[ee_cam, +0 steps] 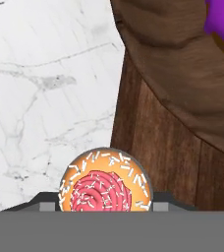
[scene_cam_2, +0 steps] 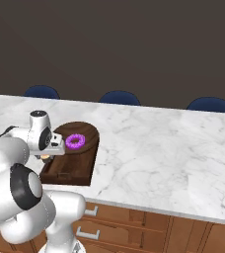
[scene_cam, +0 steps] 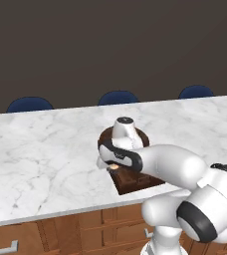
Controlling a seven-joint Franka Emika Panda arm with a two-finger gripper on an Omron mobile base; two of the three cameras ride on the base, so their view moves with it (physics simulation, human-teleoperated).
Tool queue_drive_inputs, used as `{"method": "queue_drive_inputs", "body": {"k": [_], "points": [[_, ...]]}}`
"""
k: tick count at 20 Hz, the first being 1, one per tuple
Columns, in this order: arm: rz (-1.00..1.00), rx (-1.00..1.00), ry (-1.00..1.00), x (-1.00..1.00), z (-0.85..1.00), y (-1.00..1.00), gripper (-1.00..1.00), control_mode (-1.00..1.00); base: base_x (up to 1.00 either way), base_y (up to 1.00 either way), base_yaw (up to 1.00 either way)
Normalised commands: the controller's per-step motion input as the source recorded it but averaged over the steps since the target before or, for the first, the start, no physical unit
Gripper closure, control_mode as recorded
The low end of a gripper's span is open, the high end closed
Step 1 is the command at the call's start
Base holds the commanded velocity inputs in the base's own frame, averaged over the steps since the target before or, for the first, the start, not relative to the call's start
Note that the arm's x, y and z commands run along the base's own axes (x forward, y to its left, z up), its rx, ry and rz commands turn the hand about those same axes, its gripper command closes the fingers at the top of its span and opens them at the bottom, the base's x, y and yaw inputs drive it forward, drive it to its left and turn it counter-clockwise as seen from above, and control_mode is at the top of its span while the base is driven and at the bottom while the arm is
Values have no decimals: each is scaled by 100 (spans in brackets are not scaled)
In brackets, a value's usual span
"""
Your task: Place the bowl with donut and the cupcake onto the tray.
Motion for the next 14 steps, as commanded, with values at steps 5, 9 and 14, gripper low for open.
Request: {"method": "queue_drive_inputs", "body": {"k": [5, 9, 14], "points": [[0, 0, 0, -8, 2, -29, 100, -100, 0, 0, 0], [0, 0, 0, 0, 0, -44, 100, -100, 0, 0, 0], [0, 0, 0, 0, 0, -43, 100, -100, 0, 0, 0]]}}
